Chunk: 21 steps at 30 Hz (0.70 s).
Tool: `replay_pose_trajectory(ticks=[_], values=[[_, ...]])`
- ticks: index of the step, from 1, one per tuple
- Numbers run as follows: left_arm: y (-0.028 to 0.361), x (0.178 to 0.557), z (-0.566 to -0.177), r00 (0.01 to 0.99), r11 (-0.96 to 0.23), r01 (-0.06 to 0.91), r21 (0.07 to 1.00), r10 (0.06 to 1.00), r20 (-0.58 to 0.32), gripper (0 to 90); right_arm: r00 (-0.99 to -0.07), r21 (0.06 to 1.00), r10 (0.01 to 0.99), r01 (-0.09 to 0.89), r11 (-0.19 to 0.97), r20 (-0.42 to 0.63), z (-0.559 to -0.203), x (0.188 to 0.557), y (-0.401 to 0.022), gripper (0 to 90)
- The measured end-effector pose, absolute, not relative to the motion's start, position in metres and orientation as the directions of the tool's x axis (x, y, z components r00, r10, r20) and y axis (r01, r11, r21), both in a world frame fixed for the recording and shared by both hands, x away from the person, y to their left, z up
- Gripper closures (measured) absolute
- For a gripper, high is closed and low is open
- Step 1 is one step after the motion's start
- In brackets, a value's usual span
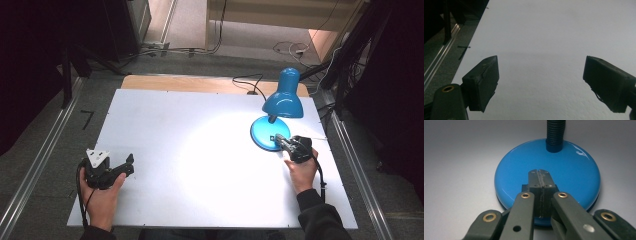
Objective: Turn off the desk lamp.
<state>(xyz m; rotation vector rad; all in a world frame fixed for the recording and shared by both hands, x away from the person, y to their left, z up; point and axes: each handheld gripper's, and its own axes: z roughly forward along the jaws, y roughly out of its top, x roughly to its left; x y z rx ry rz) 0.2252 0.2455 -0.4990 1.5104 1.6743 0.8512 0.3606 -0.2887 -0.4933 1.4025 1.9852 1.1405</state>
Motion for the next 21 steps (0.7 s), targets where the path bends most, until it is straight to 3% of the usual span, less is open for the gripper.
replay_pose_trajectory(ticks=[21], values=[[0.2462, 0.2251, -0.4991, -0.056, 0.099, 0.527, 0.844, 0.995, -0.082, 14.8, -0.357, 0.824, 0.931, 0.549, 0.144, 0.075, -0.4982, 0.3696, -0.2813, 88.1]])
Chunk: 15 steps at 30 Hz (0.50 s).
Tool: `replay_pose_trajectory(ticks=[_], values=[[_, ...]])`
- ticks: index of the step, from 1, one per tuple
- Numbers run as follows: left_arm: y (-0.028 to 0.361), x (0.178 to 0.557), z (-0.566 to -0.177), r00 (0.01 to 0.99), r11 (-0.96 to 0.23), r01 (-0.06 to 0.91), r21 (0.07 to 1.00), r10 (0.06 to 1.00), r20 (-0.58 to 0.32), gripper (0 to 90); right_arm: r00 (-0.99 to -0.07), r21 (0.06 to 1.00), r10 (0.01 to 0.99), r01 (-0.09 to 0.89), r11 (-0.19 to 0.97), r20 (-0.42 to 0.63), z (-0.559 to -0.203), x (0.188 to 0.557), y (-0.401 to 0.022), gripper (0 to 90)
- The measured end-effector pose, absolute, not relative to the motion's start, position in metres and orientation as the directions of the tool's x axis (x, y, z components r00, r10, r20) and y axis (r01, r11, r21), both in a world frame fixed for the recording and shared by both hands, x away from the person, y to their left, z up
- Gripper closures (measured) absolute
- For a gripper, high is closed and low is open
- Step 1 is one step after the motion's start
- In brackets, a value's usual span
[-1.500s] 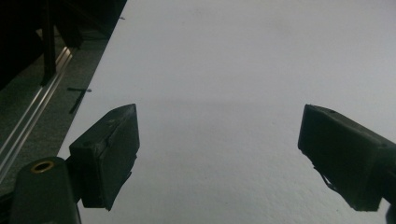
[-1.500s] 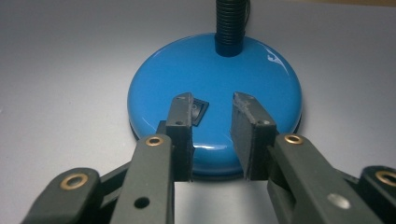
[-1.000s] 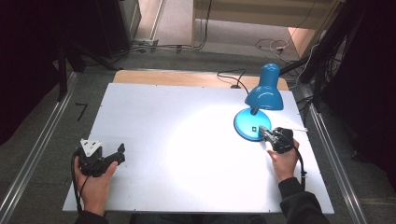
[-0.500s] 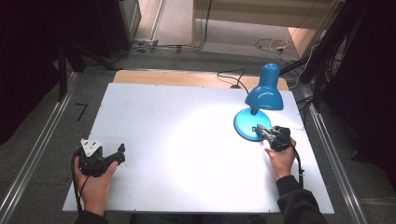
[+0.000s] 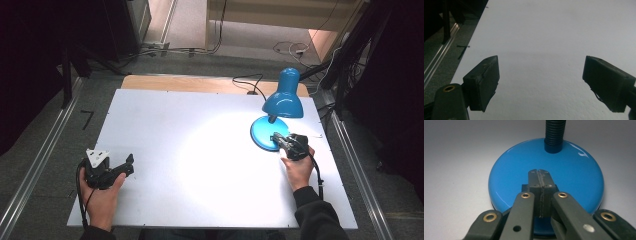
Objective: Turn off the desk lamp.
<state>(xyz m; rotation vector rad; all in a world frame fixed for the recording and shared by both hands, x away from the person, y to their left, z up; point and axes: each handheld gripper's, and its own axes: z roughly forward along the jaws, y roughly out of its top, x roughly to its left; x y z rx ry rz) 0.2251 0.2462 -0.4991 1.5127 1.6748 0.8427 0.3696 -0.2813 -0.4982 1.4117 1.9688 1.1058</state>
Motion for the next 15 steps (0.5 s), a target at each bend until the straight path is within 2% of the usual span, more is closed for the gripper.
replay_pose_trajectory(ticks=[15], values=[[0.2455, 0.2253, -0.4989, -0.049, 0.099, 0.527, 0.844, 0.995, -0.086, 15.4, -0.359, 0.822, 0.932, 0.544, 0.167, 0.048, -0.4981, 0.3713, -0.2785, 88.5]])
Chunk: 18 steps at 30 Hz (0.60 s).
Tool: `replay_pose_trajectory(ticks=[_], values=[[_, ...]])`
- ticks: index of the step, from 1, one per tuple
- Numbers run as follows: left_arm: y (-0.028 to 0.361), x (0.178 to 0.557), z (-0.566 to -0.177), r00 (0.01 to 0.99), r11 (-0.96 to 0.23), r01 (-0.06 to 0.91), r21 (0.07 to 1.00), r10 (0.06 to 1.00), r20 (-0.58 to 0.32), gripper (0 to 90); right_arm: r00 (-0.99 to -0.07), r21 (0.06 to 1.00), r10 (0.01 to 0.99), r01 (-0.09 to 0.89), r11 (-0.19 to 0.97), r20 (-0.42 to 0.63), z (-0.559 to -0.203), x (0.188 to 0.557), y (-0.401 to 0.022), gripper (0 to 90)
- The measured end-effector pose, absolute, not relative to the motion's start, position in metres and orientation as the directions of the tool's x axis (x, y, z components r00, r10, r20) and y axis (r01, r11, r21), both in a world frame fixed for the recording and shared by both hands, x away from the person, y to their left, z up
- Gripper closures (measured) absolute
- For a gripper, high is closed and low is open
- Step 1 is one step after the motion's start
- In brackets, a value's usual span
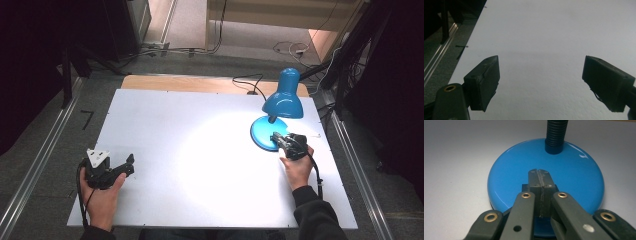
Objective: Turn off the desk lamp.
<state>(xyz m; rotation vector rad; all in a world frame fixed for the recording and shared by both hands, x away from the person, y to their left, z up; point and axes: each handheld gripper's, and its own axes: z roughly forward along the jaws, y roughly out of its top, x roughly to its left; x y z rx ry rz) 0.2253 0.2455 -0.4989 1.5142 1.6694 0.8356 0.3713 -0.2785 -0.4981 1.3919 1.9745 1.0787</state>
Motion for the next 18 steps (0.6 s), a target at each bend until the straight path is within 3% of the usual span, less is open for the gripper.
replay_pose_trajectory(ticks=[5, 10, 18], values=[[0.246, 0.225, -0.499, -0.051, 0.104, 0.527, 0.843, 0.995, -0.09, 15.7, -0.351, 0.826, 0.936, 0.537, 0.174, 0.031, -0.5, 0.374, -0.277, 88.4], [0.247, 0.226, -0.499, -0.056, 0.112, 0.525, 0.844, 0.994, -0.097, 15.7, -0.35, 0.825, 0.933, 0.548, 0.135, 0.079, -0.499, 0.376, -0.279, 87.9], [0.247, 0.225, -0.499, -0.052, 0.112, 0.524, 0.844, 0.994, -0.1, 15.8, -0.352, 0.843, 0.926, 0.532, 0.077, 0.138, -0.487, 0.376, -0.289, 76.0]])
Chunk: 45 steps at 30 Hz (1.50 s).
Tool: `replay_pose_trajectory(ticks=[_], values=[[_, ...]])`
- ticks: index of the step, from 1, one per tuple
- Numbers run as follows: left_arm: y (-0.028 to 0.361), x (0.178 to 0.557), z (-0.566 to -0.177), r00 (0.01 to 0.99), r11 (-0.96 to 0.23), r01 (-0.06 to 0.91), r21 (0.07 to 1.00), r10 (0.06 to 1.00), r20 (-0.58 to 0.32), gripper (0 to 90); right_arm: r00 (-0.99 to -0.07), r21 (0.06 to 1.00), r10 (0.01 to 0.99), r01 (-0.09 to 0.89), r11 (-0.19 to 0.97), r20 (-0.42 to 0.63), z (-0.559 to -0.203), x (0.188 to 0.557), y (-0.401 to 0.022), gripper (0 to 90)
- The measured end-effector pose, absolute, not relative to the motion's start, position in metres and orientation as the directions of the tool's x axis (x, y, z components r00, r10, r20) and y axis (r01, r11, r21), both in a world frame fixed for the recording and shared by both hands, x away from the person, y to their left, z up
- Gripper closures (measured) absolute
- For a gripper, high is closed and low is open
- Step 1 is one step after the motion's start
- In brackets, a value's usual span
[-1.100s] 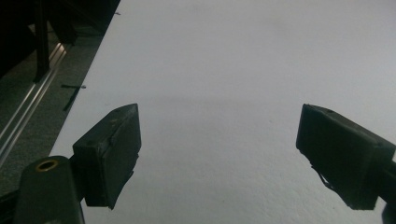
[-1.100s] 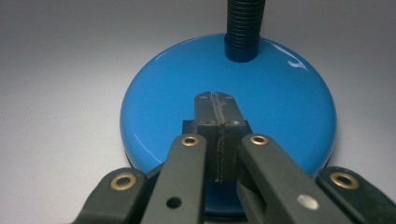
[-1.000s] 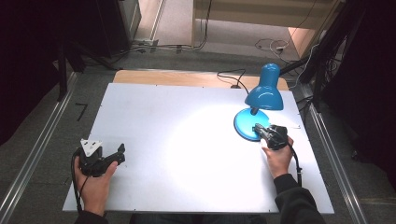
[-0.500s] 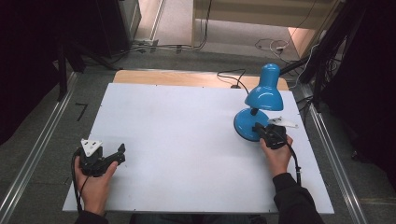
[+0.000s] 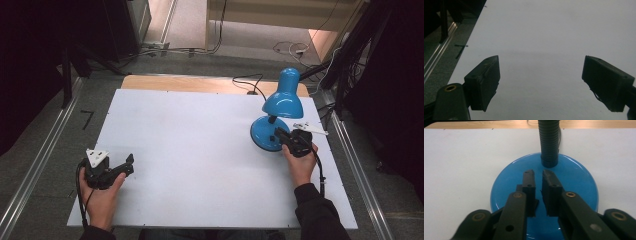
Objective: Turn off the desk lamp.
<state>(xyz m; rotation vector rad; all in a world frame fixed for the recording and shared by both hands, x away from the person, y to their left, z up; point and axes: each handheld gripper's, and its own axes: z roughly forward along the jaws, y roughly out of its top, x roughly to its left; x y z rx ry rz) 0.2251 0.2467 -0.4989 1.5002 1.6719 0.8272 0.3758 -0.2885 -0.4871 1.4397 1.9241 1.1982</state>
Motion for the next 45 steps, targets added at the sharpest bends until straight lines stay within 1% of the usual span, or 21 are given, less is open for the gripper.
replay_pose_trajectory(ticks=[6, 10, 17, 24, 45], values=[[0.248, 0.225, -0.499, -0.053, 0.115, 0.526, 0.843, 0.993, -0.102, 15.8, -0.364, 0.843, 0.921, 0.532, 0.081, 0.141, -0.487, 0.375, -0.287, 60.3], [0.248, 0.225, -0.499, -0.053, 0.116, 0.527, 0.842, 0.993, -0.104, 15.9, -0.372, 0.842, 0.916, 0.534, 0.082, 0.147, -0.487, 0.374, -0.288, 46.2], [0.248, 0.225, -0.499, -0.052, 0.118, 0.528, 0.841, 0.993, -0.107, 15.8, -0.367, 0.837, 0.918, 0.542, 0.078, 0.152, -0.485, 0.372, -0.288, 32.0], [0.248, 0.225, -0.499, -0.052, 0.121, 0.527, 0.841, 0.992, -0.111, 15.9, -0.369, 0.833, 0.917, 0.547, 0.085, 0.149, -0.483, 0.37, -0.288, 26.4], [0.249, 0.225, -0.499, -0.054, 0.125, 0.529, 0.839, 0.992, -0.114, 15.8, -0.371, 0.831, 0.918, 0.548, 0.092, 0.143, -0.484, 0.365, -0.29, 24.3]])
